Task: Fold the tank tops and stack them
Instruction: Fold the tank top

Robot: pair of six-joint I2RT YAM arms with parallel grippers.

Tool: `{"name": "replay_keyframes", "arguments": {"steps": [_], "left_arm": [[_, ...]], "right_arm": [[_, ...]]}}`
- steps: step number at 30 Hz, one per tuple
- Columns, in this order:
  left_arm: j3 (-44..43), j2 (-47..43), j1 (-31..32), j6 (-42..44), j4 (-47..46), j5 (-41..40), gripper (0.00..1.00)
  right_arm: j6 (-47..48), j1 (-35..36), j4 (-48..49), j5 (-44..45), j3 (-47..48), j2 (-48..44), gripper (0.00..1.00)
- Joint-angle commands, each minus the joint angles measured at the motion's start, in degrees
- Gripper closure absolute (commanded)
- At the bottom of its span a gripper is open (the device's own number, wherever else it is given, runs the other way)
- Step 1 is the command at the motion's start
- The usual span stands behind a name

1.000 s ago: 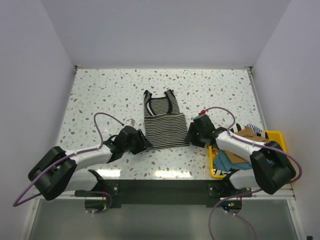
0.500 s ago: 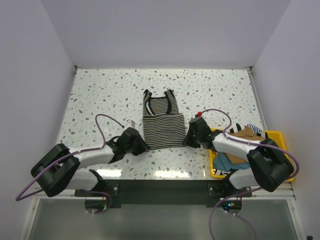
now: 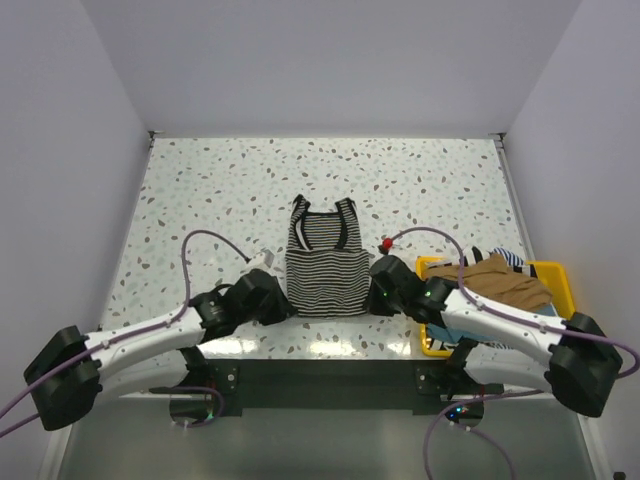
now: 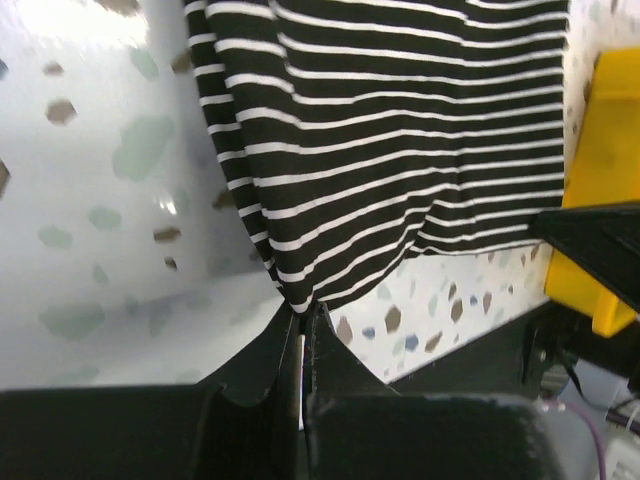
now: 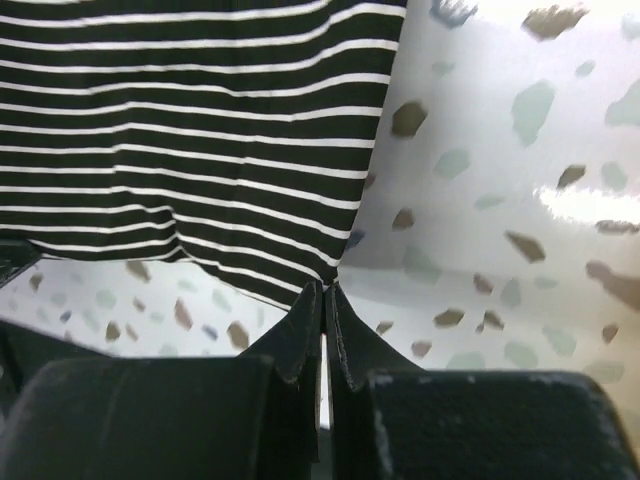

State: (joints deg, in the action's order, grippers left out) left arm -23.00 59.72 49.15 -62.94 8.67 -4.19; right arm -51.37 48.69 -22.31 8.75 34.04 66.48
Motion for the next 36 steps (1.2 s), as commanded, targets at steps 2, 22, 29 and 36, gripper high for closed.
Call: {"name": "replay_keyframes", "arguments": {"steps": [2,22,29,36], "left_arm": [[-1.2,-9.0,6.2,-2.2,15.2,-4.2,1.0],[-29.5,-4.6,-2.9,6.7,20.7,-12.2,1.0],[-35.0,15.0,-20.7,13.0,-1.1,0.9,0.91],[-42.8,36.2,-33.1,16.7,-12.5,10.2,0.48]], "right_arm": [[-5.1,6.8,-7.8,3.0,-1.2,-7.3,0.99],[5.2,-1.0,-12.2,0.7,26.9,1.3,0.96],[12.2,-18.2,-7.0,-13.0,42.7,26.0,0.82],[14.7,-23.3,-10.1,-8.9,57.1,41.2,0.29]]}}
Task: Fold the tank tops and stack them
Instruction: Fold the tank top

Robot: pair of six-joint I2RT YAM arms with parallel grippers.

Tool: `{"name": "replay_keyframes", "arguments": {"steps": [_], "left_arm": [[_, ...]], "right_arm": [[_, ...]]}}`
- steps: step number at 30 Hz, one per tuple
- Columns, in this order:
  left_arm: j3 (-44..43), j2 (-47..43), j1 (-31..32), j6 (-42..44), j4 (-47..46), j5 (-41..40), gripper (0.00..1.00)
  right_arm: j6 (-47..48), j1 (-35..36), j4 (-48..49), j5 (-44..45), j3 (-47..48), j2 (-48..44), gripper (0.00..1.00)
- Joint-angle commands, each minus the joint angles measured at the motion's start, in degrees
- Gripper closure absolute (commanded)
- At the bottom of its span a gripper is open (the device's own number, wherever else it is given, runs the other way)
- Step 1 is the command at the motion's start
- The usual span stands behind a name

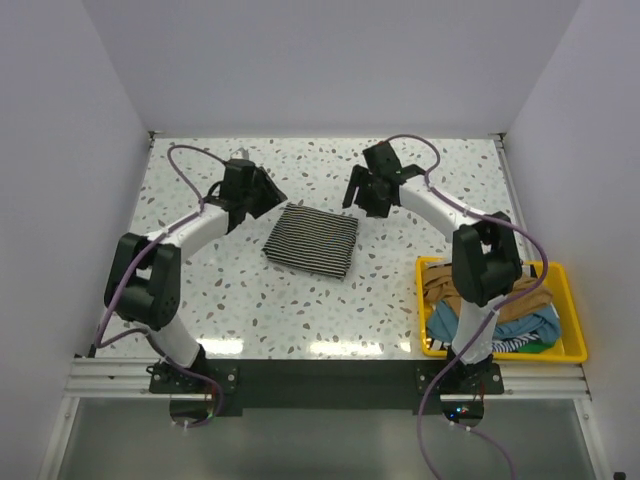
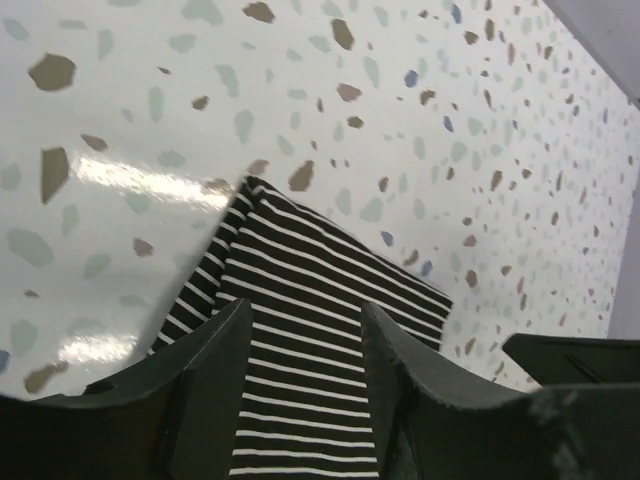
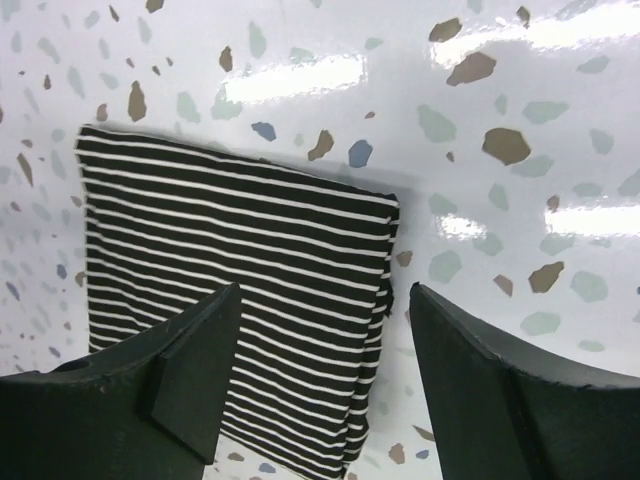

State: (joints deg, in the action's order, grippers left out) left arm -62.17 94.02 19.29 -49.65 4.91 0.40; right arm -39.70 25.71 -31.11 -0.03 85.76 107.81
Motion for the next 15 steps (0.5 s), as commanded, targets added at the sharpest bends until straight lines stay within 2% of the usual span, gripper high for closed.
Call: {"name": "replay_keyframes", "arguments": {"steps": [1,3,4,8,11,13,15], "left_arm": [[-4.9,2.3,-4.0,4.1,-7.7,6.1,0.46],[-6.0,1.5,-5.7,5.0,-5.0,4.0,0.45],[-4.9,0.6,-5.8,5.0,-1.9,1.8,0.46],[2.3,-4.8,-4.9,1.7,0.2,0.2,0.52],[10.7,-10.9,-0.2,-1.4,-2.4,-1.7,0.55],[14.7,-13.8,2.2,-3.0,-6.0,-1.6,0.57],[17.1,-14.0,5.0,-4.7,-7.7,0.0,0.61]], "right_arm": [[3.5,-0.3,-1.8,0.9,5.5,-0.8,0.28],[4.7,0.0,-0.5,2.8,2.9,-2.3,0.28],[5.5,0.3,0.0,3.5,1.6,-4.0,0.28],[7.3,4.2,2.0,8.3,-5.2,-7.2,0.3],[8.9,9.6,2.1,14.5,-6.6,-6.4,0.39],[9.4,11.4,3.7,13.7,-7.9,-5.2,0.46],[8.7,11.6,4.7,12.6,-9.4,-3.1,0.58]]}}
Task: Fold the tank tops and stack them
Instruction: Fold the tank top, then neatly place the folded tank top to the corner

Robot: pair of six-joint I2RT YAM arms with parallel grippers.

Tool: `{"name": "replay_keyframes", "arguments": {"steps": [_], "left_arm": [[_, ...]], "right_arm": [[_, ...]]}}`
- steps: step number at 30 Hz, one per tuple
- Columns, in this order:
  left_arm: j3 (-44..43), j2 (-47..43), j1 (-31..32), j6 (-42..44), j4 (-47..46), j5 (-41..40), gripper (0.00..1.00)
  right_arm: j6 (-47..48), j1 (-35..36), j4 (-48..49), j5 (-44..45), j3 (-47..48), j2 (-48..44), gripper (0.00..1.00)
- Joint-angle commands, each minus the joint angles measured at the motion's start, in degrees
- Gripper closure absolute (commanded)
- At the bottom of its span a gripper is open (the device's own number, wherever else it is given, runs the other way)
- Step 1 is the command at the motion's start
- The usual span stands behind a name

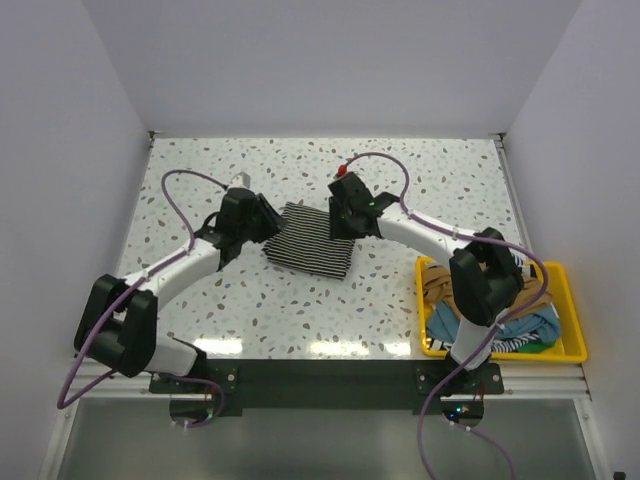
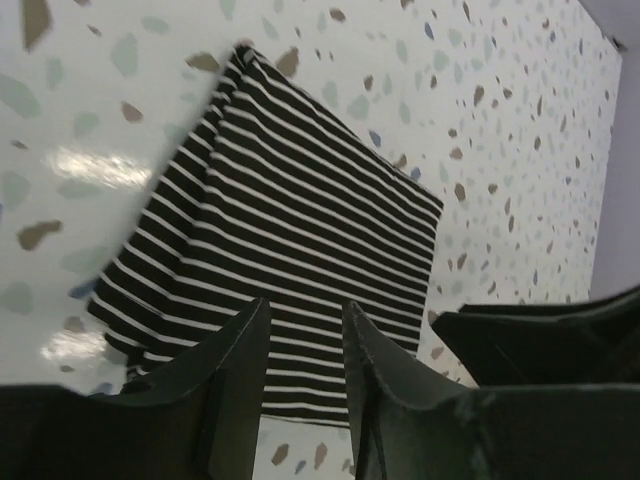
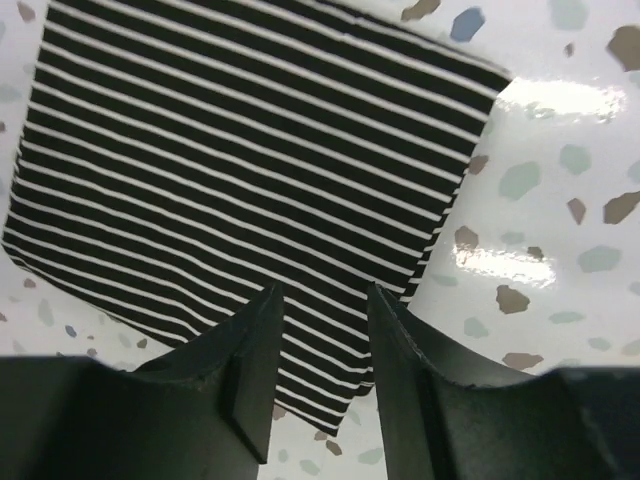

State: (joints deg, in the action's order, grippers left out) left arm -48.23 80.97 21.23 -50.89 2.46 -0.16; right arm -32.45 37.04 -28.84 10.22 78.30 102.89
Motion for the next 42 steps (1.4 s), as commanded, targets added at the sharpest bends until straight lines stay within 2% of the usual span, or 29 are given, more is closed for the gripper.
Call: {"name": "replay_keyframes", "arguments": {"steps": [1,8,13,16,17,20,24,26,29,30,32,34,37,42], "left_arm": [[3.8,-0.5,3.7,-3.8,-7.6,1.8,0.62],[4.2,6.2,5.1,-3.5,-7.6,1.0,0.66],[-1.2,10.5,4.3,-1.5,-3.8,-1.2,0.66],[-5.6,14.6,2.0,0.2,-2.6,-0.9,0.66],[-7.0,15.7,0.1,1.4,-1.9,-0.1,0.66],[-14.0,18.7,-4.1,4.4,2.8,2.6,0.66],[-19.5,14.2,-6.3,6.8,6.8,0.6,0.55],[-19.5,10.8,-6.2,7.2,9.0,0.3,0.55],[-13.9,6.9,-6.0,4.5,8.7,1.0,0.55],[-9.0,3.8,-5.7,3.4,7.2,1.3,0.56],[-4.4,-0.7,-3.3,-0.6,6.8,0.3,0.59],[1.3,-3.4,-0.8,-3.0,6.8,-1.4,0.68],[6.6,-8.0,6.9,-6.9,8.6,-5.5,0.69],[15.4,-14.3,10.0,-11.1,8.4,-4.9,0.68]], "right_arm": [[1.2,0.5,3.0,2.1,-2.5,2.4,0.59],[-2.3,4.3,7.5,1.0,-11.0,3.0,0.7],[-7.4,11.3,10.9,-0.6,-15.0,1.5,0.72],[-9.8,15.0,14.2,-4.0,-14.6,1.7,0.7],[-10.2,15.8,16.0,-5.0,-13.3,2.6,0.64],[-9.9,16.4,17.1,-9.4,-8.2,5.4,0.56],[-7.0,16.4,15.0,-10.0,-3.6,4.3,0.47],[-4.7,15.7,12.6,-8.0,-3.2,2.4,0.42],[-0.8,14.0,9.3,-6.4,-2.5,-0.4,0.4],[0.4,13.2,8.1,-5.0,-1.9,-0.8,0.39],[3.6,12.2,5.0,-0.1,-0.5,-0.2,0.36],[5.5,9.8,4.1,-1.1,0.4,2.1,0.36],[9.9,7.8,5.0,-2.3,1.5,6.6,0.36],[11.4,7.6,4.5,0.0,2.0,11.6,0.41]]}}
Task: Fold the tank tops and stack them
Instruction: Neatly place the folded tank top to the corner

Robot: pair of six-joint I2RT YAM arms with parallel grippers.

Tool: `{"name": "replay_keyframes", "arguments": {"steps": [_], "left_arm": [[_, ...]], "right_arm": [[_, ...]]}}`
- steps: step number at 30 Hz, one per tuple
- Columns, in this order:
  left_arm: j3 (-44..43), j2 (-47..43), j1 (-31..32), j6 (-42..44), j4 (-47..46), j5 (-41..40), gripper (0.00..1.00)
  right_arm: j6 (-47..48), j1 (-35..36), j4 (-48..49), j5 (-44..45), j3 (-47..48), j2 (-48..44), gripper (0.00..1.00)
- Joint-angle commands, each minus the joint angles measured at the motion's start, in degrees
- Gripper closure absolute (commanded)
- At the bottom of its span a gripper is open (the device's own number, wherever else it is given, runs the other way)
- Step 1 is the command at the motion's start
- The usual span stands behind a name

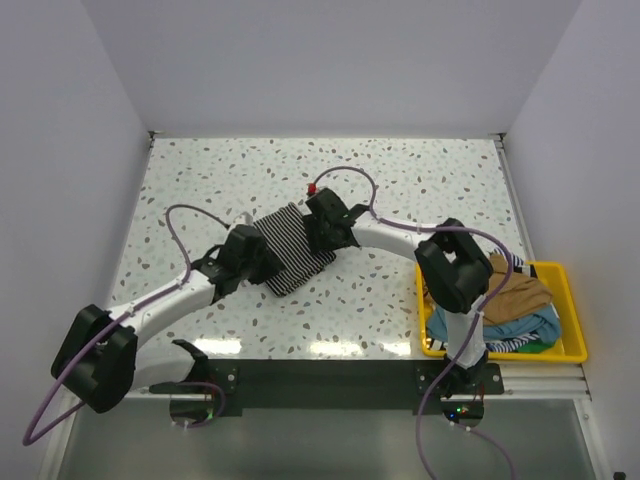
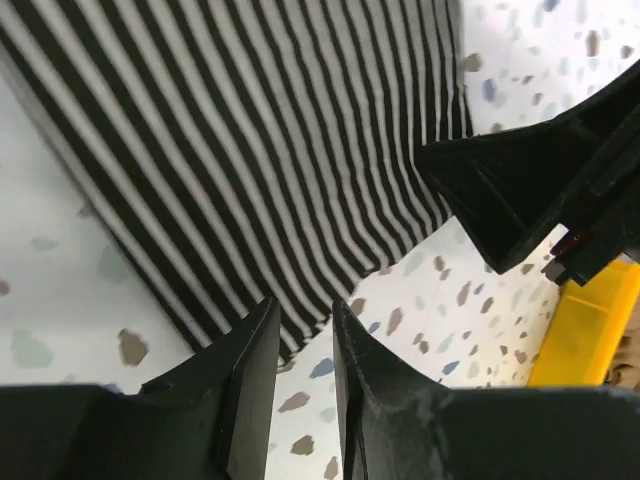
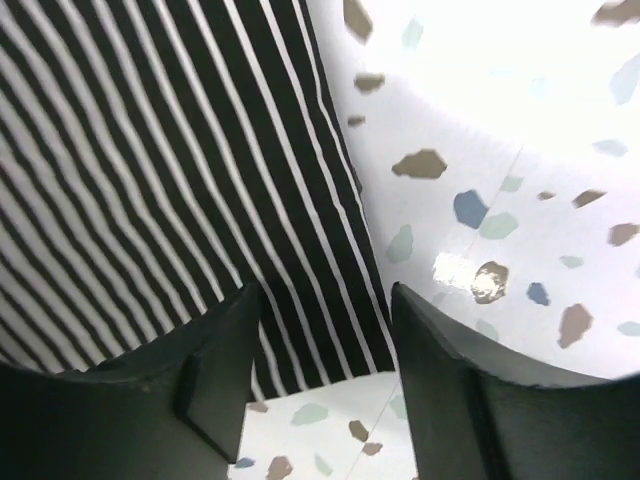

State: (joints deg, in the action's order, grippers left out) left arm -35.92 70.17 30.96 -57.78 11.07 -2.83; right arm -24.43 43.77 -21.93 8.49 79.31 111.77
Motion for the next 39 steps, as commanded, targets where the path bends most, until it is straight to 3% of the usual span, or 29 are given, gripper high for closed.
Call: {"name": "replay_keyframes", "arguments": {"steps": [1,5,11,17,21,24,27,30,33,39], "left_arm": [[3.7,-3.6,0.2,-4.2,0.0,-2.9,0.67],[0.5,-0.2,-1.1,-1.8,2.9,-5.1,0.63],[-6.2,5.5,-11.1,4.1,2.5,-2.6,0.6],[-20.8,11.6,-14.3,12.8,8.7,-8.1,0.51],[-19.5,10.1,-14.3,13.6,11.5,-11.6,0.49],[-15.0,6.6,-14.3,11.8,13.7,-14.9,0.41],[-10.4,2.4,-14.3,7.8,17.0,-17.6,0.37],[-4.9,-3.2,-14.3,-0.6,20.8,-17.4,0.34],[0.2,-8.0,-14.3,-10.5,22.2,-16.9,0.31],[0.8,-2.9,-14.3,-19.1,21.4,-17.7,0.25]], "right_arm": [[2.3,0.9,-2.2,1.4,0.3,2.9,0.44],[-2.4,3.0,0.0,-0.7,-4.2,0.4,0.6],[-12.7,8.5,7.0,-6.9,-9.1,-1.3,0.63],[-23.6,10.1,16.5,-13.3,-2.0,8.2,0.63],[-26.4,9.1,17.0,-13.7,7.9,15.2,0.62],[-29.4,8.4,18.1,-14.7,15.8,19.8,0.63],[-30.8,7.8,20.4,-17.2,17.2,21.7,0.63],[-30.5,7.5,24.4,-16.9,13.7,18.8,0.5],[-29.6,6.8,25.5,-17.1,10.2,15.0,0.43],[-25.7,4.5,23.4,-10.9,-0.4,2.4,0.42]]}}
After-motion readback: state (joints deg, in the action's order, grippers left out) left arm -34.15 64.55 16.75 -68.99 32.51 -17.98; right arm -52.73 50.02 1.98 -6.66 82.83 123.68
